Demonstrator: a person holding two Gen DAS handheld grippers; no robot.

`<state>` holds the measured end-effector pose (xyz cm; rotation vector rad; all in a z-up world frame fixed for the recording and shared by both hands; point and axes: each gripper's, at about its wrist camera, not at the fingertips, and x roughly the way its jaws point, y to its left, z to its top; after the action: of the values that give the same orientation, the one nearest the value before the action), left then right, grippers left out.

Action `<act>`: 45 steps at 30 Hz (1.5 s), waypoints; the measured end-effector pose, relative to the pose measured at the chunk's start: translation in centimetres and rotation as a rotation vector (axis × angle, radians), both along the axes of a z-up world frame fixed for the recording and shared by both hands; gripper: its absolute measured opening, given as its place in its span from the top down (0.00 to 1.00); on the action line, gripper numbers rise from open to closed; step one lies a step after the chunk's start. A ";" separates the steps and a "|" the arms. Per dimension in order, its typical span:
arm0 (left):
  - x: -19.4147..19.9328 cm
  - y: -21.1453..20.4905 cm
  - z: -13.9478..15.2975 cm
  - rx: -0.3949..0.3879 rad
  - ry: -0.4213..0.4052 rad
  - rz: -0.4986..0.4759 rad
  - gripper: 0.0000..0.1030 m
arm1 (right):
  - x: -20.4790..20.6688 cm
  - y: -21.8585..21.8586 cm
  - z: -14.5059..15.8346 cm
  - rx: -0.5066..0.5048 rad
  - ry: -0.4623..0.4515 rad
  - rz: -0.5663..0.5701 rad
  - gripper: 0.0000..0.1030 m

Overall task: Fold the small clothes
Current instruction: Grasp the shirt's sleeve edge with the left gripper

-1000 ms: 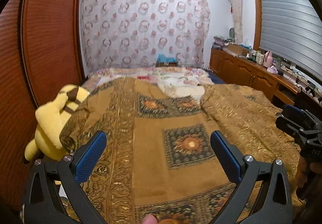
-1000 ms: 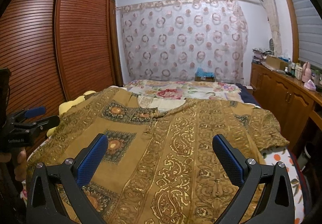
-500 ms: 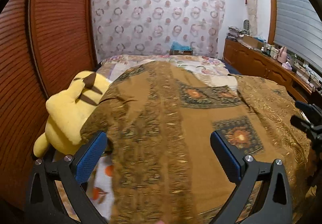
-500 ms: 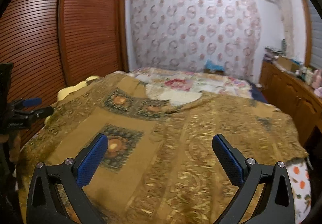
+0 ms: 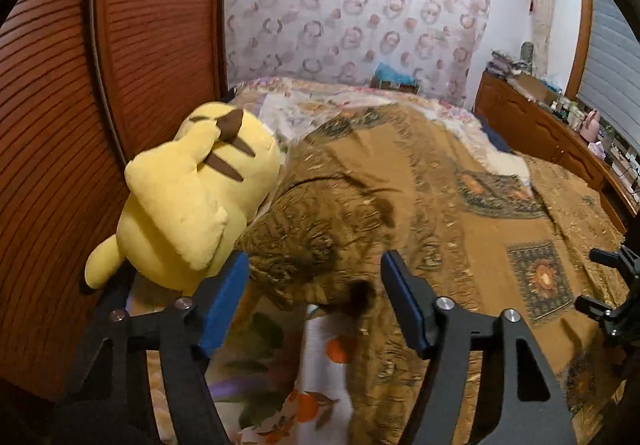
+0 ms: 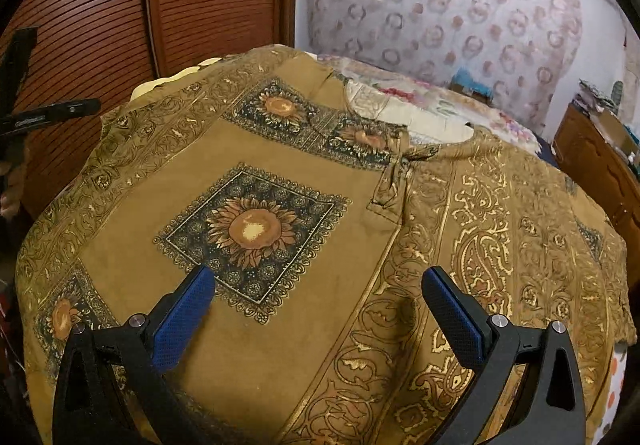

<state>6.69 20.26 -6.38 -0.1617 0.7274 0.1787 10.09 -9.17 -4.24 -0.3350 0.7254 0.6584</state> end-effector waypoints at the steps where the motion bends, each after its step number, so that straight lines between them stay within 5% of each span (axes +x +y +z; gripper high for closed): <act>1: 0.1 0.2 -0.2 -0.003 0.012 0.000 0.33 | 0.1 0.2 0.0 -0.006 -0.004 -0.004 0.00; 10: -0.1 0.5 -3.1 -0.032 0.125 -0.047 0.33 | 0.6 1.2 0.0 -0.055 0.006 -0.012 0.00; 17: 0.9 0.8 -3.1 -0.026 0.118 -0.068 0.35 | 0.7 2.5 -1.1 -0.063 -0.005 -0.015 0.00; 24: 1.6 -0.7 -1.9 -0.002 0.075 -0.148 0.69 | 0.9 2.4 -1.4 -0.064 -0.001 -0.018 0.00; 28: 2.0 -1.1 -1.1 0.003 0.050 -0.167 0.97 | 0.8 2.4 -1.5 -0.067 -0.004 -0.018 0.00; 37: 2.8 -6.2 5.0 0.072 -0.046 -0.272 0.97 | 0.7 2.3 -1.6 -0.074 -0.004 -0.016 0.00; 45: 2.5 -12.1 5.3 0.127 -0.007 -0.379 0.92 | 0.4 2.2 -1.6 -0.076 -0.002 -0.016 0.00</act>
<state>9.19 8.20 -1.09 0.0976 0.7246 -0.1368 10.52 -6.97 -5.89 -0.3994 0.7517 0.6160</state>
